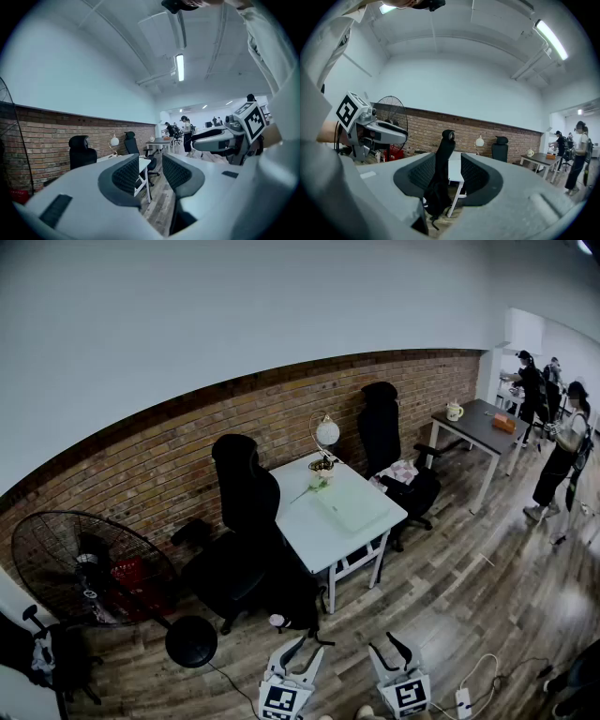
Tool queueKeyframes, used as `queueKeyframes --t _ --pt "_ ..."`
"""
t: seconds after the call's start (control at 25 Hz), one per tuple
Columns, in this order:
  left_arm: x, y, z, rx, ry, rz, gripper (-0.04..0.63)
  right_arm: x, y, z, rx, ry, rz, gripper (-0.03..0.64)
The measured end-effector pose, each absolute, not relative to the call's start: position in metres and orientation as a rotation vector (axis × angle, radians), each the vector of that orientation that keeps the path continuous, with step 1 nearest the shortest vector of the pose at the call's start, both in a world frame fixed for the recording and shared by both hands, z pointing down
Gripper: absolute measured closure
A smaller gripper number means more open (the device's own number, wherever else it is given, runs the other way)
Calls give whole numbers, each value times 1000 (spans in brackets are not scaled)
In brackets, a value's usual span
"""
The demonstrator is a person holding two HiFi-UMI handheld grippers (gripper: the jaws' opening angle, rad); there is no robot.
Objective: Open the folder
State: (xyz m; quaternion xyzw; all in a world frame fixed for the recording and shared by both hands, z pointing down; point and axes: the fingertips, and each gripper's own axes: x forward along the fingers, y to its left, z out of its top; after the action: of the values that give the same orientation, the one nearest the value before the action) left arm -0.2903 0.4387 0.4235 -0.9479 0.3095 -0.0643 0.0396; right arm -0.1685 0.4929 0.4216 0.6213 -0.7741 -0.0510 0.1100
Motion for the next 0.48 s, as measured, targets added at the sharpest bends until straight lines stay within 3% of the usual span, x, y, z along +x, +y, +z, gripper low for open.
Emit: queueKeyframes --t 0.16,0.48 --pt "-300 432 423 -2907 964 -185 439 -182 492 430 1907 -2301 12 445" --pt "-290 410 428 -2949 977 -205 439 -173 470 437 1901 -2271 -37 445"
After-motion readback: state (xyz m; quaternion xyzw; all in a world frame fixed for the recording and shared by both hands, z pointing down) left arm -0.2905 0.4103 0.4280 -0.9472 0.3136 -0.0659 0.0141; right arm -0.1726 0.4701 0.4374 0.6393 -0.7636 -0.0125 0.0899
